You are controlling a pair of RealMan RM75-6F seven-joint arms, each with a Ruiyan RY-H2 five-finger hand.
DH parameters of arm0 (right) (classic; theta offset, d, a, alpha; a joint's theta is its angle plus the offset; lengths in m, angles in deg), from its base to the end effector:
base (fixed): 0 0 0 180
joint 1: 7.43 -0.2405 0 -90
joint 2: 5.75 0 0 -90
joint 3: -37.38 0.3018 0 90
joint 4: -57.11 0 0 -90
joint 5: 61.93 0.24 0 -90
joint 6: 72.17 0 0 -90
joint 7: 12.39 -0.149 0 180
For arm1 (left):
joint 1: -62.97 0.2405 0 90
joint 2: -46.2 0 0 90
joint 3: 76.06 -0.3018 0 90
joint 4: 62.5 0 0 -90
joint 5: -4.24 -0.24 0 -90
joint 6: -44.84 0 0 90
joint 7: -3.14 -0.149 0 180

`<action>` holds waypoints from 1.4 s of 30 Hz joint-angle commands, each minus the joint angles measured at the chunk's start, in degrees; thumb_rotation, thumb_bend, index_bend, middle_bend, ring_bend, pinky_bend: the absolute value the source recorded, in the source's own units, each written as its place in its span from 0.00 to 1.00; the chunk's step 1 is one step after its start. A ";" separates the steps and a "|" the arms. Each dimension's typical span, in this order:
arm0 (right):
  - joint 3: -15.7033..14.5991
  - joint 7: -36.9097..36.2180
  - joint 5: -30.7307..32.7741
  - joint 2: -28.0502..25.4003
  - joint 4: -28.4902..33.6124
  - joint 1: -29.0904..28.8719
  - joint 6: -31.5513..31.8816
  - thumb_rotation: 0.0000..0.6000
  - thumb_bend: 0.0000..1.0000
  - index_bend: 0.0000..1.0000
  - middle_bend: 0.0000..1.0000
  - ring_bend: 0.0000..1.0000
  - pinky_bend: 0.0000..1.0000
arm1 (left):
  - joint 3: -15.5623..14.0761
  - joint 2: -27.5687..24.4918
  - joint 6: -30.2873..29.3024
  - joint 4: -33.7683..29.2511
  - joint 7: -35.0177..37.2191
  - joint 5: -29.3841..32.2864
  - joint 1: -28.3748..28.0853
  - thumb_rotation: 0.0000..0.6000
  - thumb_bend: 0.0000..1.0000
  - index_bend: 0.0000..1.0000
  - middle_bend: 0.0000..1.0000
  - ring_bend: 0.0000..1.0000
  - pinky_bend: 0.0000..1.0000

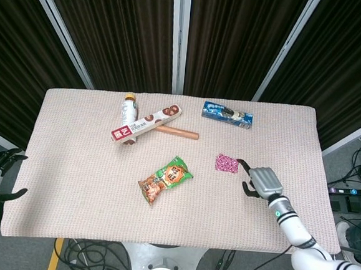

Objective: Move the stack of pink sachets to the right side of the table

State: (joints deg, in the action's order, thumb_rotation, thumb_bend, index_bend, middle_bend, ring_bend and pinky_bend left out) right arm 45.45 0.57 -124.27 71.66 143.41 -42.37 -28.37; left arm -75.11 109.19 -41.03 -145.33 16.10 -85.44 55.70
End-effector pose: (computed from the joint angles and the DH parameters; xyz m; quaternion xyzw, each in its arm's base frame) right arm -0.2767 -0.3625 0.0020 0.7352 -0.4642 0.2646 0.4172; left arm -0.3867 0.2033 0.1728 -0.6132 -0.3805 -0.4159 0.5533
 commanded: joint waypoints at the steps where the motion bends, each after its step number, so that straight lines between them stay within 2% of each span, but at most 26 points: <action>1: -0.13 10.45 8.61 6.90 -3.04 -6.45 -1.69 0.97 0.52 0.08 1.00 1.00 1.00 | 0.09 -0.44 0.00 0.45 1.07 0.14 0.06 1.00 0.00 0.31 0.29 0.23 0.34; 11: -1.21 20.46 20.47 15.27 -8.69 -12.52 0.12 0.99 0.54 0.09 1.00 1.00 1.00 | -0.08 -1.04 0.01 1.11 4.60 -0.36 0.03 1.00 0.00 0.31 0.29 0.23 0.34; 21: -2.69 26.12 27.89 17.83 -11.83 -13.91 4.08 0.97 0.53 0.10 1.00 1.00 1.00 | -0.23 -0.80 0.25 2.36 6.59 -0.40 0.05 1.00 0.00 0.31 0.29 0.23 0.34; 42: -4.32 27.38 31.57 19.14 -14.84 -15.18 1.57 0.96 0.53 0.11 1.00 1.00 1.00 | -0.50 -1.10 -0.15 1.68 5.98 -1.34 -0.08 1.00 0.00 0.31 0.28 0.23 0.34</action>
State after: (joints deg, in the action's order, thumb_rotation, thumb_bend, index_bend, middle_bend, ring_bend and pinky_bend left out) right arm 41.34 27.73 -92.96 90.68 128.73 -57.43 -26.59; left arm -75.61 108.09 -41.21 -143.67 22.08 -86.80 55.63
